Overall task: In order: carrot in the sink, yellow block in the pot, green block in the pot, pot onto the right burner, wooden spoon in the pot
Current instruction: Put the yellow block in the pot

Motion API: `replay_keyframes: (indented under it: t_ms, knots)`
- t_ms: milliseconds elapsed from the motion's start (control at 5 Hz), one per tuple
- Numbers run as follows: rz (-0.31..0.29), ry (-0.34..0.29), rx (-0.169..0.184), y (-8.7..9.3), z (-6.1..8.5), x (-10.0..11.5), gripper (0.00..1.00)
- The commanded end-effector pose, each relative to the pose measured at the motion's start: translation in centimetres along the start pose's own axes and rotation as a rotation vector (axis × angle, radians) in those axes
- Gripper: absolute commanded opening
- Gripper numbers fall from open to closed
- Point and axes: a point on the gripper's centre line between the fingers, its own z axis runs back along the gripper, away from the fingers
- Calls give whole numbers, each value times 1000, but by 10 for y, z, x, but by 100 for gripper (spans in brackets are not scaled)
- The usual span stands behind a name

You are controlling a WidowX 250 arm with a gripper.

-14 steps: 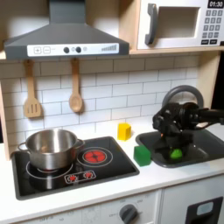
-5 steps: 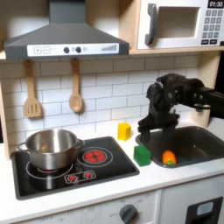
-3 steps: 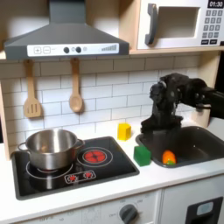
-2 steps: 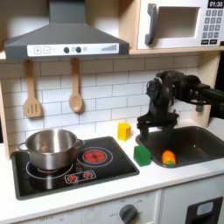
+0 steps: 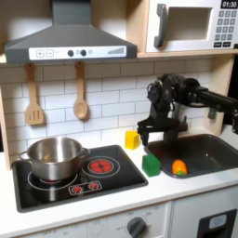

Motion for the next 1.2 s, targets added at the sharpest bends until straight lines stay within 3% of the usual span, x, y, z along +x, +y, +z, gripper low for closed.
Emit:
replay_keyframes:
  t_ms: [0, 200, 400, 600, 1000]
  knots:
    - [-5, 34, -8, 15, -30, 28, 100]
    - [2, 31, -14, 29, -42, 46, 100]
    - [-23, 36, -43, 28, -56, 63, 100]
    - [-50, 39, -63, 25, -63, 72, 100]
    - [-48, 38, -97, 30, -76, 81, 100]
